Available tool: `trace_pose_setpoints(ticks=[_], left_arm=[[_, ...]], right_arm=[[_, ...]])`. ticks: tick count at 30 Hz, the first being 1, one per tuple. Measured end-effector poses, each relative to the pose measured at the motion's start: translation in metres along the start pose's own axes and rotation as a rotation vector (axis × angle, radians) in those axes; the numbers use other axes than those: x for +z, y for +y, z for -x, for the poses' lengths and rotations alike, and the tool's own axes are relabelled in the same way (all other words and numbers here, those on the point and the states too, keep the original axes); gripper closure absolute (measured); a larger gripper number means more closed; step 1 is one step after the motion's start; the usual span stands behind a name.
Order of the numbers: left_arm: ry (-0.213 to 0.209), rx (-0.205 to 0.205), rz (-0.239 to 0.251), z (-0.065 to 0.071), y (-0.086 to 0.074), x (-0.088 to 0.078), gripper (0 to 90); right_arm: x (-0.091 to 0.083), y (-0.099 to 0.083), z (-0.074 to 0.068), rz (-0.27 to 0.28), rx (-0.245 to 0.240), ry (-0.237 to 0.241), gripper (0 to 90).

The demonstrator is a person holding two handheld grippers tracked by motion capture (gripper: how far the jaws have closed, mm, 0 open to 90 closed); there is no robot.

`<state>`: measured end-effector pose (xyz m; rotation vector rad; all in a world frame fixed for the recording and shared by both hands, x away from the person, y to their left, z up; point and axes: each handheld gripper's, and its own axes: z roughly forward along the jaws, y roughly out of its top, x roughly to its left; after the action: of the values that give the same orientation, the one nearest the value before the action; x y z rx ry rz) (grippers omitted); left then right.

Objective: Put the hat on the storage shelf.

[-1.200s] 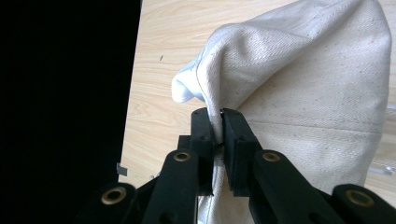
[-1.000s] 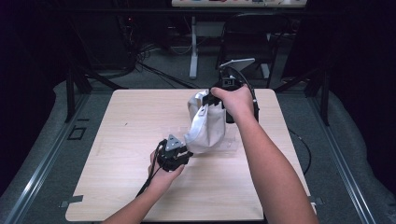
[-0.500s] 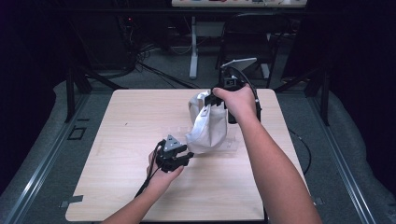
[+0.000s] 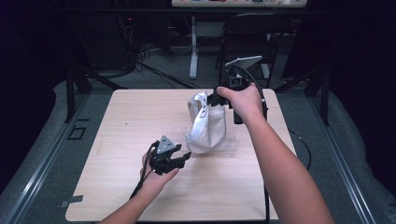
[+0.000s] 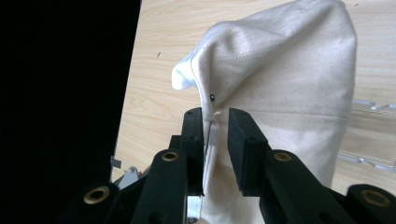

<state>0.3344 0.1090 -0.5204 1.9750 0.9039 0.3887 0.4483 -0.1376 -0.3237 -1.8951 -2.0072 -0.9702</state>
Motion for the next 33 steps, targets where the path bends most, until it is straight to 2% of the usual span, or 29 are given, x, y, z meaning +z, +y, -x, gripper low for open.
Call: trace_pose_setpoints(ticks=[1,4,13,14,15,16,19,20,23,24,27,28,33], left_arm=[[0.000,0.003,-0.010,-0.001,0.000,-0.002,48.7],[0.009,0.000,0.005,-0.004,-0.004,-0.008,48.2],[0.035,-0.005,0.002,-0.016,-0.016,-0.023,47.4],[0.047,-0.007,0.001,-0.020,-0.021,-0.027,47.3],[0.047,-0.007,0.001,-0.020,-0.021,-0.027,47.3],[0.058,-0.014,-0.003,-0.024,-0.027,-0.030,47.2],[0.067,-0.021,-0.019,-0.029,-0.032,-0.031,47.1],[0.078,-0.029,-0.028,-0.034,-0.037,-0.032,47.0],[0.084,-0.039,-0.030,-0.039,-0.040,-0.032,47.1],[0.090,-0.052,-0.033,-0.042,-0.042,-0.032,47.1],[0.092,-0.056,-0.034,-0.044,-0.043,-0.030,47.1],[0.091,-0.060,-0.039,-0.045,-0.044,-0.030,47.1],[0.101,-0.051,-0.045,-0.045,-0.046,-0.028,47.1]], right_arm=[[0.000,0.000,0.000,0.000,0.000,0.000,75.8],[-0.009,-0.003,0.005,-0.001,-0.006,-0.004,75.1],[-0.023,-0.014,0.018,0.004,-0.028,-0.045,72.8],[-0.025,-0.017,0.025,0.005,-0.027,-0.057,71.7],[-0.025,-0.017,0.025,0.005,-0.027,-0.057,71.7],[-0.026,-0.021,0.033,0.006,-0.021,-0.061,71.2],[-0.026,-0.024,0.041,0.008,-0.016,-0.070,70.0],[-0.025,-0.028,0.051,0.013,-0.012,-0.082,68.5],[-0.025,-0.031,0.058,0.018,-0.004,-0.089,67.4],[-0.023,-0.035,0.069,0.017,0.005,-0.092,66.2],[-0.020,-0.039,0.077,0.016,0.016,-0.106,65.4],[-0.019,-0.043,0.087,0.007,0.015,-0.110,64.7],[-0.015,-0.050,0.099,0.026,0.037,-0.103,62.4]])
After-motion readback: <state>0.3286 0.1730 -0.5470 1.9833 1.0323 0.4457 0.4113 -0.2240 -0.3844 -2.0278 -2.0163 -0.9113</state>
